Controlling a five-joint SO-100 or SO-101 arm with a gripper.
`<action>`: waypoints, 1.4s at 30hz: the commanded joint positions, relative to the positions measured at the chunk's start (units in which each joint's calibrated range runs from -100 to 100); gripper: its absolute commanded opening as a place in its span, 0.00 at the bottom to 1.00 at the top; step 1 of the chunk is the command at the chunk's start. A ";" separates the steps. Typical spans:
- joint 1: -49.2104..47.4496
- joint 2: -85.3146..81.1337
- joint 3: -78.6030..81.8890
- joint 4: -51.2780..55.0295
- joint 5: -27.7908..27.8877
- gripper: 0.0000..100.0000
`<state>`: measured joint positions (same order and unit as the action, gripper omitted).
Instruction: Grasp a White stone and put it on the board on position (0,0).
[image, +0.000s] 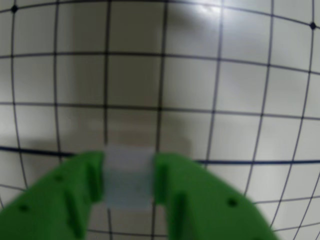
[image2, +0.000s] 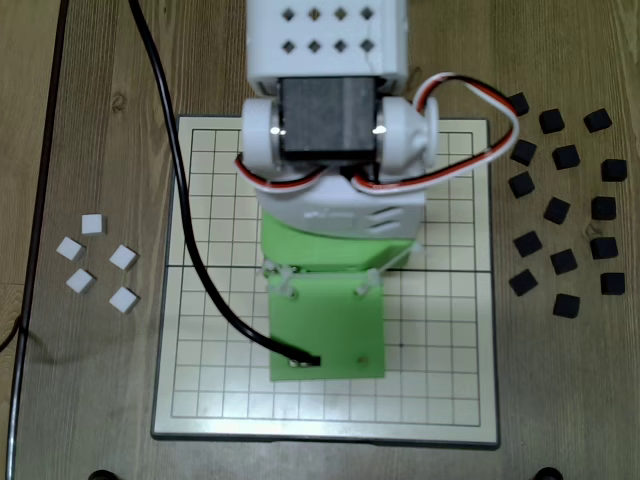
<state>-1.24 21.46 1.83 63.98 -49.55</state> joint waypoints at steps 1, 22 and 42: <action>0.83 -2.09 -0.19 -0.69 0.24 0.06; 1.74 -1.92 2.61 -3.01 0.78 0.06; 1.74 -2.00 5.32 -4.99 0.20 0.06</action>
<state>0.27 21.46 7.20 59.38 -49.01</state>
